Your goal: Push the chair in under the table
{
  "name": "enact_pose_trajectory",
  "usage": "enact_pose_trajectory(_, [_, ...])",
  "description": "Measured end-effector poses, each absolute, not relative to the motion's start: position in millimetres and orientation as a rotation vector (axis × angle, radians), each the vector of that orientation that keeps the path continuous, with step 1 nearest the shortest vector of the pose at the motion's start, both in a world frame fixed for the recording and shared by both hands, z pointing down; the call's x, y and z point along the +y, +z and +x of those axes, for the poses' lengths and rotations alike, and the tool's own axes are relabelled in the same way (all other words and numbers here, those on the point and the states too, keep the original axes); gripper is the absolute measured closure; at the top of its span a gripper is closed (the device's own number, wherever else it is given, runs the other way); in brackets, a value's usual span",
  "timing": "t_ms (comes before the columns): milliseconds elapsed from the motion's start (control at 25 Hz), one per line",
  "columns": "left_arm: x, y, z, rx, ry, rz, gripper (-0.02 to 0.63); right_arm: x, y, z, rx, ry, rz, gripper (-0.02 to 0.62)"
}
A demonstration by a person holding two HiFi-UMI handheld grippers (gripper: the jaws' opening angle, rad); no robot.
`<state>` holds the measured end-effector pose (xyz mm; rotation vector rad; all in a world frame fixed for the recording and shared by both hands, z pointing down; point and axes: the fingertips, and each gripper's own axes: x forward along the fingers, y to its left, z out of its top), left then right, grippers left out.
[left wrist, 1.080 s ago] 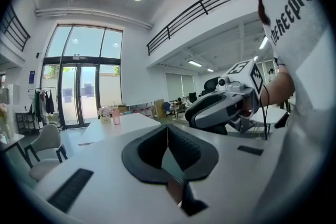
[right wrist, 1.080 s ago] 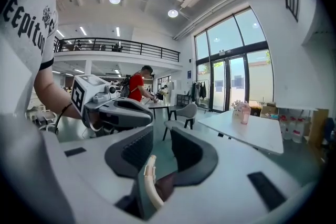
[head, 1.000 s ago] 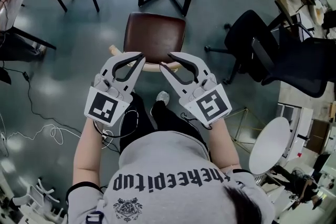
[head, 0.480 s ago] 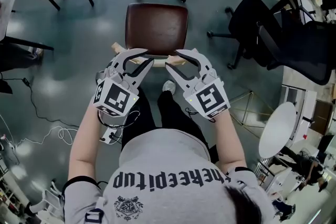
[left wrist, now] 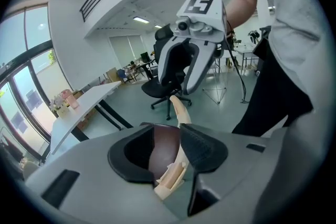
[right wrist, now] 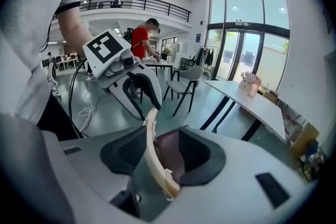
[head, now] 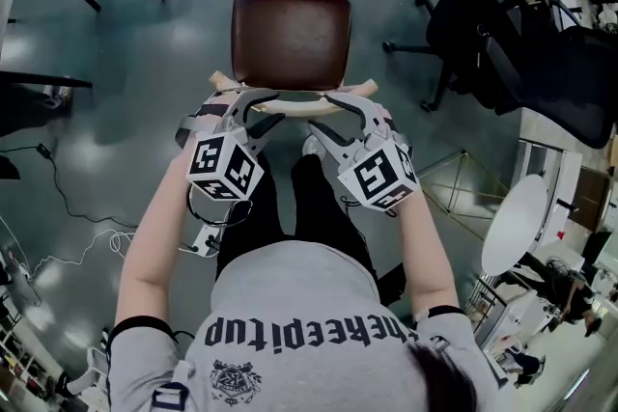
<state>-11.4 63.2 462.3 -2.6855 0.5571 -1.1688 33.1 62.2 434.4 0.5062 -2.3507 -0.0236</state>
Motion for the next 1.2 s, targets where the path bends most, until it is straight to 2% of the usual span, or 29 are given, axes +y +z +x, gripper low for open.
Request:
enact_pose_trajectory(560, [65.6, 552.4, -27.2, 0.297, -1.519, -2.492, 0.413, 68.8, 533.4, 49.4, -2.110, -0.085, 0.299, 0.382])
enact_pose_trajectory(1200, [67.5, 604.5, -43.8, 0.226, -1.706, -2.415, 0.414, 63.0, 599.1, 76.4, -1.918, -0.119, 0.176, 0.374])
